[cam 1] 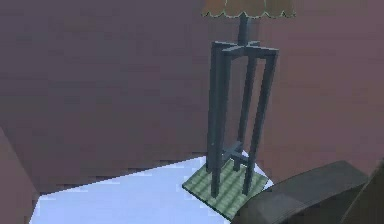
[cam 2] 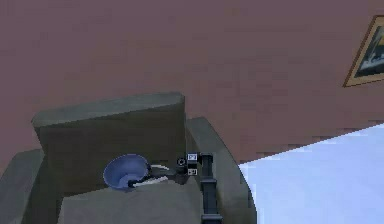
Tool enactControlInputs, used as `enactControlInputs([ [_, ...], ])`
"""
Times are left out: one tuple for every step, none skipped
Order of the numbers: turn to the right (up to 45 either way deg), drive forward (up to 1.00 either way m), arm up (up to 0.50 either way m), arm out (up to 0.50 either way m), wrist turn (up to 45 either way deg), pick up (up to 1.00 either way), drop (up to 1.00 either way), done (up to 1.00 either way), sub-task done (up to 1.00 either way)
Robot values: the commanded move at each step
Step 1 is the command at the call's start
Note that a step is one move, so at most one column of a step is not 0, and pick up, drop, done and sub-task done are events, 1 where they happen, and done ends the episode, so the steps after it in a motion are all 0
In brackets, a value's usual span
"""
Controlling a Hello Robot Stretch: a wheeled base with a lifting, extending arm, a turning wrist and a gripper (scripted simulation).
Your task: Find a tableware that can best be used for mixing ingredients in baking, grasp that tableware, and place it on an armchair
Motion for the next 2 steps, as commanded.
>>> enactControlInputs([
  [0.0, 0.0, 0.0, 0.0, 0.0, 0.0, 1.0, 0.0, 0.0],
  [0.0, 0.0, 0.1, 0.0, 0.0, 0.0, 0.0, 0.0, 0.0],
])
